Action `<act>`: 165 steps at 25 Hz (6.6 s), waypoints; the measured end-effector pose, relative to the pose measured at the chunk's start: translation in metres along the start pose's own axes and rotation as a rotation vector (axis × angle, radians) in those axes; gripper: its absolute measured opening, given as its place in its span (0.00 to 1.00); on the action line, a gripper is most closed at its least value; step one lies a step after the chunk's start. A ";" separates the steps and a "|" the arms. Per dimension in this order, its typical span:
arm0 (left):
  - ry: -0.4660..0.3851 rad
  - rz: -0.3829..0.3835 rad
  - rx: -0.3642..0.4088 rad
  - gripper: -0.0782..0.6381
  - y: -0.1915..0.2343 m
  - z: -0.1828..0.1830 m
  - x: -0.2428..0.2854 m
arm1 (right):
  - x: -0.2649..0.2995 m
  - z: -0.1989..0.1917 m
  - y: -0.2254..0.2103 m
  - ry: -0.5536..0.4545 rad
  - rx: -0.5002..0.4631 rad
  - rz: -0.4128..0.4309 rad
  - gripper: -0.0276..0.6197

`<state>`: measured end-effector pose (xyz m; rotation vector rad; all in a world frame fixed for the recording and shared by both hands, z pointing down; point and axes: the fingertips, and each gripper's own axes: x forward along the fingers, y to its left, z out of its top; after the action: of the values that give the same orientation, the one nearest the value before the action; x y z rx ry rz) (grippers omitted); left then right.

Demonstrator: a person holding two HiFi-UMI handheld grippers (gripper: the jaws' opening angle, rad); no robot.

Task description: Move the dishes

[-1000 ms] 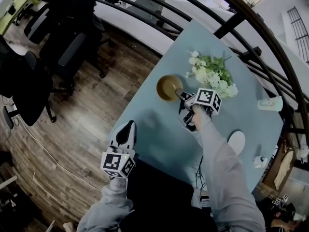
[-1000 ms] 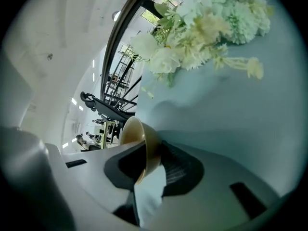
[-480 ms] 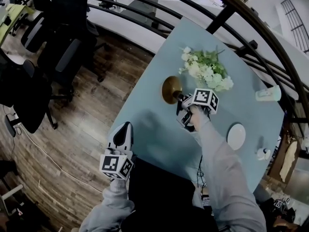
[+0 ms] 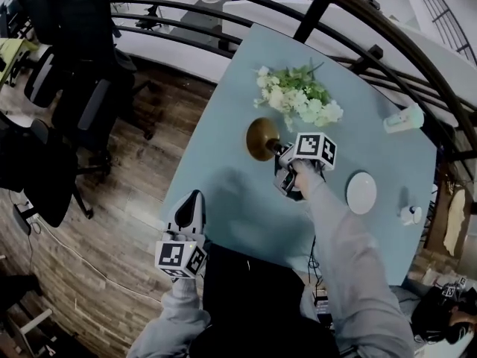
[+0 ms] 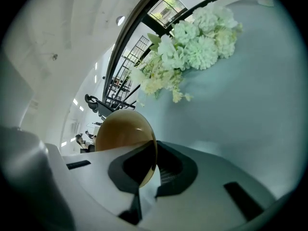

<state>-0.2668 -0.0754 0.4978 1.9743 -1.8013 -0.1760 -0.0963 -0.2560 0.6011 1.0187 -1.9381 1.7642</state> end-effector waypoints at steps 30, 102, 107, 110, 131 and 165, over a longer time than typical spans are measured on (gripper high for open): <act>0.092 -0.395 0.123 0.13 -0.198 -0.037 0.048 | -0.255 -0.003 -0.175 -0.087 -0.146 -0.267 0.07; 0.091 -0.549 0.214 0.13 -0.335 -0.048 0.043 | -0.484 0.034 -0.197 -0.699 -0.337 -0.054 0.22; 0.095 -0.612 0.254 0.13 -0.371 -0.052 0.048 | -0.538 0.019 -0.226 -0.885 -0.275 -0.043 0.05; 0.109 -0.648 0.270 0.13 -0.394 -0.062 0.048 | -0.569 0.001 -0.258 -1.010 -0.247 -0.075 0.05; 0.199 -0.638 0.372 0.13 -0.468 -0.140 0.043 | -0.561 -0.005 -0.424 -1.034 -0.341 -0.573 0.72; 0.328 -0.452 0.361 0.13 -0.445 -0.161 0.041 | -0.545 0.057 -0.456 -0.940 -0.438 -0.726 0.68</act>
<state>0.2066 -0.0590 0.4649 2.4692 -1.2249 0.3389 0.6069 -0.1466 0.5590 2.2167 -1.8319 0.4311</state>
